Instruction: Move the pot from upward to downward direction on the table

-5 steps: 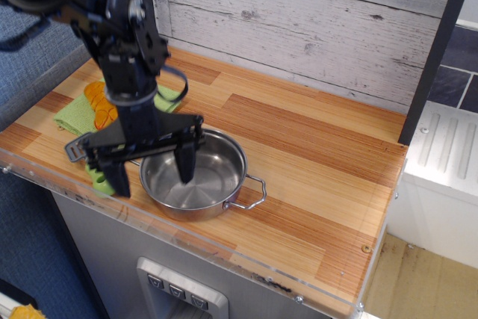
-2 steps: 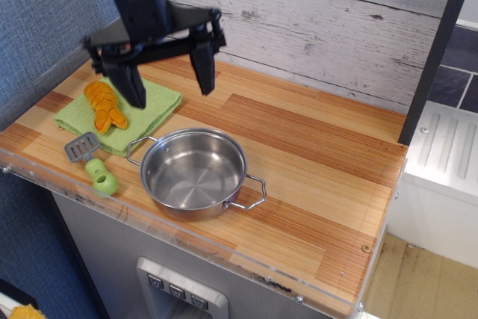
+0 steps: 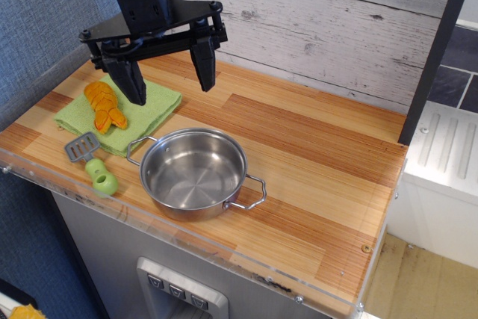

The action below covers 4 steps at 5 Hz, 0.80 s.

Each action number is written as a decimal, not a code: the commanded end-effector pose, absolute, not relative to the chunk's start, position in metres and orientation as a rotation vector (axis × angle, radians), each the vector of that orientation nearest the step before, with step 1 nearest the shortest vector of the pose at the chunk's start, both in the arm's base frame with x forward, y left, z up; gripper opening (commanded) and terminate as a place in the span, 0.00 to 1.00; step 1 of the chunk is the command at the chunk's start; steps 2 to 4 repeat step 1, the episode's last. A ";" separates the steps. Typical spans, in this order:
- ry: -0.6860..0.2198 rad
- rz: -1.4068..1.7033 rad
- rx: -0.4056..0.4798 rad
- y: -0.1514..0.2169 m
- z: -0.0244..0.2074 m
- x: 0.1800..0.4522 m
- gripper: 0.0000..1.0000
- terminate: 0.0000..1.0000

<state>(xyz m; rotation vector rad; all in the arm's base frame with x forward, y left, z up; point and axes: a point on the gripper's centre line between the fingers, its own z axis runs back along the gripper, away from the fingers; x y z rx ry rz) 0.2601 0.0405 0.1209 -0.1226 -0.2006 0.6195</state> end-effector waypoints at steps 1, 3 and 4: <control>-0.255 0.612 -0.129 0.042 0.138 0.260 1.00 1.00; -0.255 0.612 -0.129 0.042 0.138 0.260 1.00 1.00; -0.255 0.612 -0.129 0.042 0.138 0.260 1.00 1.00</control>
